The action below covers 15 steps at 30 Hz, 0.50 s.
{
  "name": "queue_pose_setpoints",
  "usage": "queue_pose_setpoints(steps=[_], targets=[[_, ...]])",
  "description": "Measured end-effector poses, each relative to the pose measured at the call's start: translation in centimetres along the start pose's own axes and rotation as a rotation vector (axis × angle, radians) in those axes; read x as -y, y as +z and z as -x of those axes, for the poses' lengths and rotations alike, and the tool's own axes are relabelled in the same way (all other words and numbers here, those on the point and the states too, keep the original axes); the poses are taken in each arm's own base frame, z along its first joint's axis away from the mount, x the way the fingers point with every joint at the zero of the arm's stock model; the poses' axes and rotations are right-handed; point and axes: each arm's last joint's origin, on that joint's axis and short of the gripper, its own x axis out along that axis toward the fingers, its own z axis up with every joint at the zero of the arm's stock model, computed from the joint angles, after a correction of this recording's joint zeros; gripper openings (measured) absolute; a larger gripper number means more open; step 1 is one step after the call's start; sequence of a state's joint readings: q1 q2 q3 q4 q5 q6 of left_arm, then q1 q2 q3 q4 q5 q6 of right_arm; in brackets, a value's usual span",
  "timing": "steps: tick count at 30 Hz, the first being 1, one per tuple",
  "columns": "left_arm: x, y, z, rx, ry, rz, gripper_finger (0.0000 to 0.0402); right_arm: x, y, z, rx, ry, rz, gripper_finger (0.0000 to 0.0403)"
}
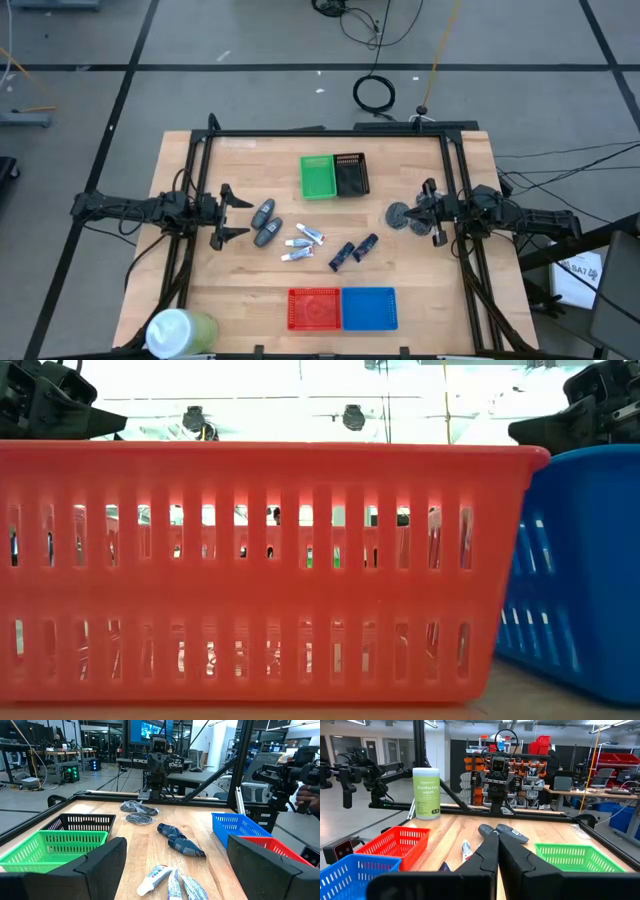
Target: Pick & Place Travel size toiletries
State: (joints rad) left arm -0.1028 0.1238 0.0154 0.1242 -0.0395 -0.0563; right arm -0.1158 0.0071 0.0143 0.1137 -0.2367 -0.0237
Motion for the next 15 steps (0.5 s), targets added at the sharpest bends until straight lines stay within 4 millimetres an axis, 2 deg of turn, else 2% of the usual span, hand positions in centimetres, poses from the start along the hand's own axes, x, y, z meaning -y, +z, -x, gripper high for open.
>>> queue_pose_setpoints(steps=[5, 11, 15], targets=[[0.0, 0.0, 0.0, 0.000, 0.000, 0.000, 0.0337, 0.0, 0.7, 0.0, 0.072, 0.002, -0.073, 0.0000], [0.0, 0.0, 0.0, 0.000, 0.000, 0.000, 0.0337, 0.0, 1.5, 0.1, 0.155, 0.021, -0.275, 0.0000], [0.0, 0.0, 0.0, 0.000, 0.000, 0.000, 0.0337, 0.0, 1.6, 0.1, 0.168, 0.022, -0.284, 0.0000]])
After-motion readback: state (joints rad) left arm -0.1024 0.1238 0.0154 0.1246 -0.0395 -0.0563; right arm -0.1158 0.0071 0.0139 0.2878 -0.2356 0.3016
